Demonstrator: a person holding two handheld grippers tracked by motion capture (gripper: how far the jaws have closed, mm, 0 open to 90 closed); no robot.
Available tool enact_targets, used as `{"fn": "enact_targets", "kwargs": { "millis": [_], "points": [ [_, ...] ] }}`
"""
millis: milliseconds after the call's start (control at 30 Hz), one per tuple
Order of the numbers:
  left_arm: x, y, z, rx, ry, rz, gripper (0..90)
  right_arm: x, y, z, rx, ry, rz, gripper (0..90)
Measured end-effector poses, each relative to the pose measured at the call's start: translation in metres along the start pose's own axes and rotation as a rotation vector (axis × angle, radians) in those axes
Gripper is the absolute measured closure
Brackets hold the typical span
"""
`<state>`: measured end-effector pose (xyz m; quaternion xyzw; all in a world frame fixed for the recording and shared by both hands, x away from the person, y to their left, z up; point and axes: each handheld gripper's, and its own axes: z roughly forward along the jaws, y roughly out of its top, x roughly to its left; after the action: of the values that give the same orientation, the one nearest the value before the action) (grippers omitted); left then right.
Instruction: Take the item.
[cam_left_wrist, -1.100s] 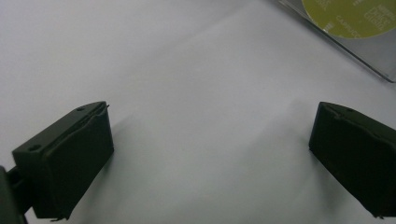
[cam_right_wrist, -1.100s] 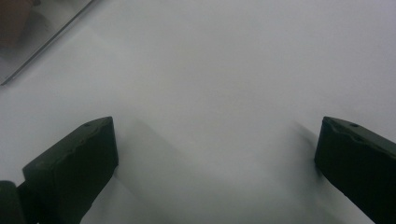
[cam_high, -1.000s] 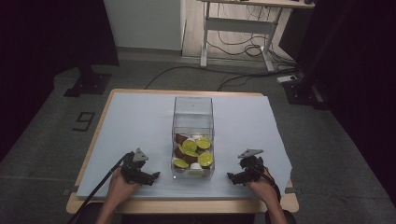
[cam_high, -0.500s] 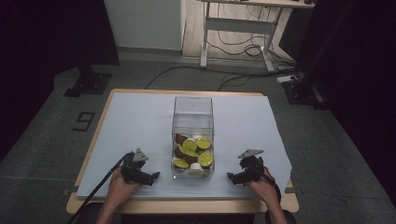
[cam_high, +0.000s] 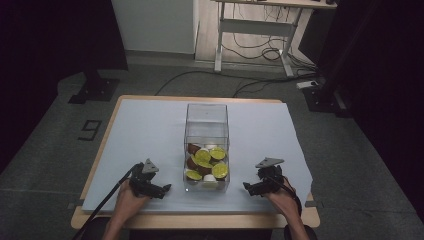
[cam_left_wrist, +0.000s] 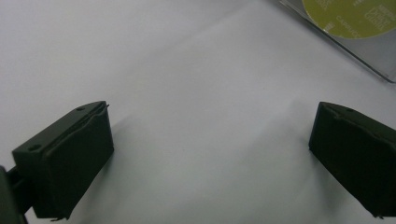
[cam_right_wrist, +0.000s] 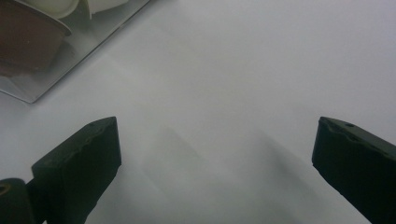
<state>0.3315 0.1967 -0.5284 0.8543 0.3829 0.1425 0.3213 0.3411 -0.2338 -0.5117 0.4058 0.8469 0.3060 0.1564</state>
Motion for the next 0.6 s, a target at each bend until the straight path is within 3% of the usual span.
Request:
{"fn": "enact_targets", "kwargs": {
  "millis": [167, 433, 600],
  "points": [
    [0.000, 0.000, 0.000, 0.001, 0.000, 0.000, 0.0, 0.001, 0.005, -0.003, 0.009, 0.026, 0.003, 1.4],
    [0.000, 0.000, 0.000, 0.002, -0.001, 0.002, 0.0, 0.008, 0.019, -0.015, -0.077, 0.064, 0.000, 3.0],
    [0.000, 0.000, 0.000, 0.002, -0.002, 0.002, 0.0, 0.010, 0.023, -0.018, -0.073, 0.068, -0.020, 3.4]
  ]
}}
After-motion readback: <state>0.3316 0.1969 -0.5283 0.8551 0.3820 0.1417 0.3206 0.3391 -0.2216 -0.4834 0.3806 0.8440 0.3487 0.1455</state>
